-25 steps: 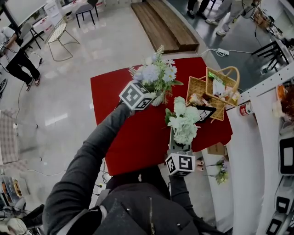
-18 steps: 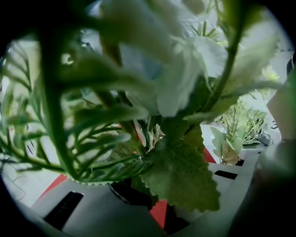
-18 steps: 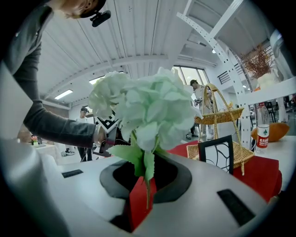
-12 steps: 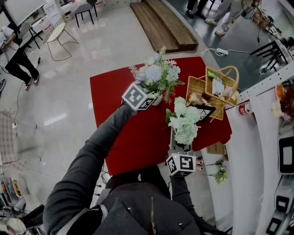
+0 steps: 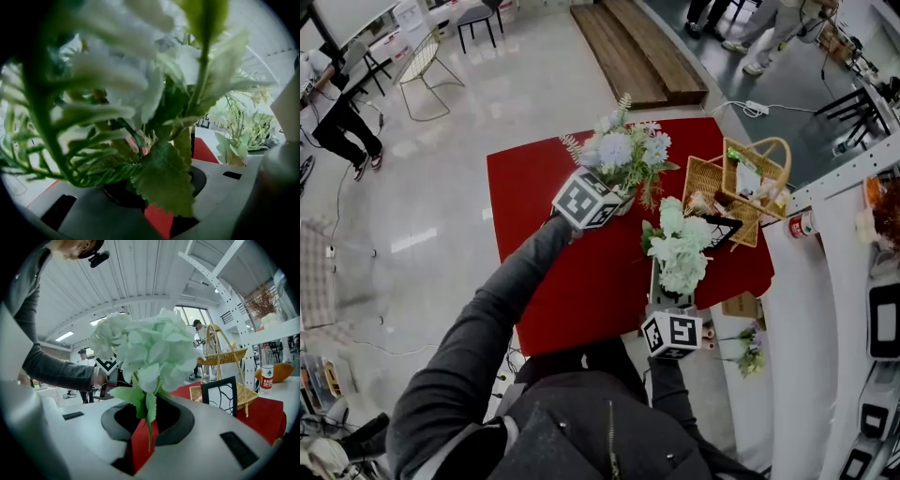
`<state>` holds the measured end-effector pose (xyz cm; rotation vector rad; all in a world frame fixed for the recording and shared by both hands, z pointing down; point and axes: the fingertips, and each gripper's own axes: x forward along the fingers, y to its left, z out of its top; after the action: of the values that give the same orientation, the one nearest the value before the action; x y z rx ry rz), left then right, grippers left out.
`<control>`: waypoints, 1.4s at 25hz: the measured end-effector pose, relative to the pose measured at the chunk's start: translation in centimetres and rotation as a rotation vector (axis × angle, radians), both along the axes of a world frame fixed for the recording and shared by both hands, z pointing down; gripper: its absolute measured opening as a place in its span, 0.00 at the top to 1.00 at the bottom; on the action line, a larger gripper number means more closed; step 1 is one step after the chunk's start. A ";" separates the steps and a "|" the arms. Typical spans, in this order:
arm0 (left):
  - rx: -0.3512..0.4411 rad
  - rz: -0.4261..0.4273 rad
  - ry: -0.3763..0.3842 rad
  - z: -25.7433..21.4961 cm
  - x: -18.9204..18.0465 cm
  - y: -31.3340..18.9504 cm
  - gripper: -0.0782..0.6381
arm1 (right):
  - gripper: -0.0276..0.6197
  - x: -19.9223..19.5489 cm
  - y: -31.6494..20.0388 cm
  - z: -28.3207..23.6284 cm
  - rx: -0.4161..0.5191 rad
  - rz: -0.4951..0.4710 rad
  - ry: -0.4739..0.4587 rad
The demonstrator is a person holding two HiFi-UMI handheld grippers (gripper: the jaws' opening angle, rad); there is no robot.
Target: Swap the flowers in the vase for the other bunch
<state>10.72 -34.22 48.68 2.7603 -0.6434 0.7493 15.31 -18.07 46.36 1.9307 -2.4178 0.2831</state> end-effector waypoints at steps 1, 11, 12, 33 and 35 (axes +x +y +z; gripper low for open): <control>-0.002 -0.001 0.000 0.0 0.0 0.1 0.68 | 0.88 0.0 0.0 0.0 0.001 -0.001 0.000; -0.035 -0.044 0.015 0.0 -1.1 0.8 0.47 | 0.88 -0.2 -0.1 -0.4 0.014 -0.011 -0.001; -0.038 -0.046 0.015 -0.1 -1.2 1.0 0.46 | 0.88 -0.3 -0.1 -0.4 0.015 -0.012 -0.002; 0.068 -0.081 0.056 -4.0 -3.6 6.0 0.42 | 0.88 -1.2 -0.3 -1.3 0.047 -0.034 -0.026; 0.079 -0.104 0.054 -4.1 -4.4 6.5 0.42 | 0.88 -1.3 -0.4 -1.5 0.052 -0.038 -0.036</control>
<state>6.33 -27.71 44.55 2.7824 -0.8148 0.6382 14.02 -18.45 44.89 1.9133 -2.5061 0.2587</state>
